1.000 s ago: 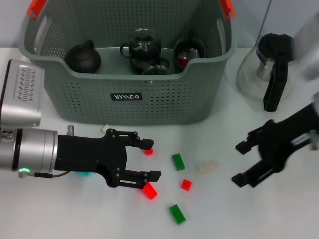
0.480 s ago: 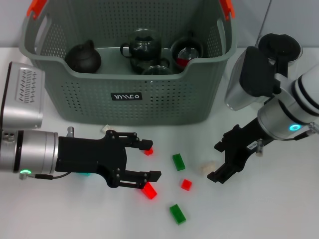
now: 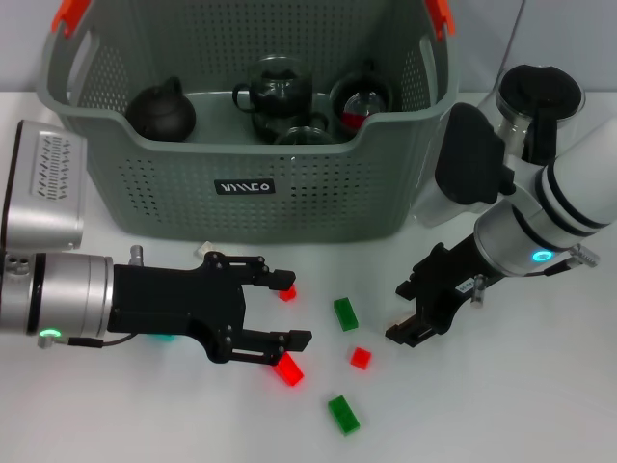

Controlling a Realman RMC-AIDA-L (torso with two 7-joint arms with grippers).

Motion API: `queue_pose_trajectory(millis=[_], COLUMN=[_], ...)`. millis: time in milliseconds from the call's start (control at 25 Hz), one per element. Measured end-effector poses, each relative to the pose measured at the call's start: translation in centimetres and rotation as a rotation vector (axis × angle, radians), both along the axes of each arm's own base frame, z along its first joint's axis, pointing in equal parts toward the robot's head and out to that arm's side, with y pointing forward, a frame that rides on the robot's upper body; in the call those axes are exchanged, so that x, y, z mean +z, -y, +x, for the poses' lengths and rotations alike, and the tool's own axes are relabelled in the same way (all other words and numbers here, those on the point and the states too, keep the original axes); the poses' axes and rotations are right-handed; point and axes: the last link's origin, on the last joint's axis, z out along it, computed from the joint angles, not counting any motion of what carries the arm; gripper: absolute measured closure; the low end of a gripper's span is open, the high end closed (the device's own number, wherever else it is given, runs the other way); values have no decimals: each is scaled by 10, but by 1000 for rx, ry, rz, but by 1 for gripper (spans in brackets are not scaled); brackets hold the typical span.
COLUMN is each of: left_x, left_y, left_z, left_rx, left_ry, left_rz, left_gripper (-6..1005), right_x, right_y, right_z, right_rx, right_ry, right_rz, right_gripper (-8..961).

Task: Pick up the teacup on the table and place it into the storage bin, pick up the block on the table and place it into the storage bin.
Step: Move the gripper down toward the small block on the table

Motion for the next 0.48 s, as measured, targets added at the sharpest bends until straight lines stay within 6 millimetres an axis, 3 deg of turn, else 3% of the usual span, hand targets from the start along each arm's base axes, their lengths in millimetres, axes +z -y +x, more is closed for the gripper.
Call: queue_pose_trajectory(millis=[80, 360, 480], left_x=[0, 0, 0], left_y=[0, -1, -1], left_z=[0, 0, 0], left_rx=[0, 0, 2], left_ry=[-1, 0, 0], left_rz=[1, 1, 1], left_gripper=[247, 247, 247], right_x=[-4, -7, -6], right_y=[0, 1, 2], right_z=[2, 2, 2], right_rx=[3, 3, 1], right_ry=[12, 10, 13], right_rz=[2, 3, -3], right_gripper=[183, 273, 370])
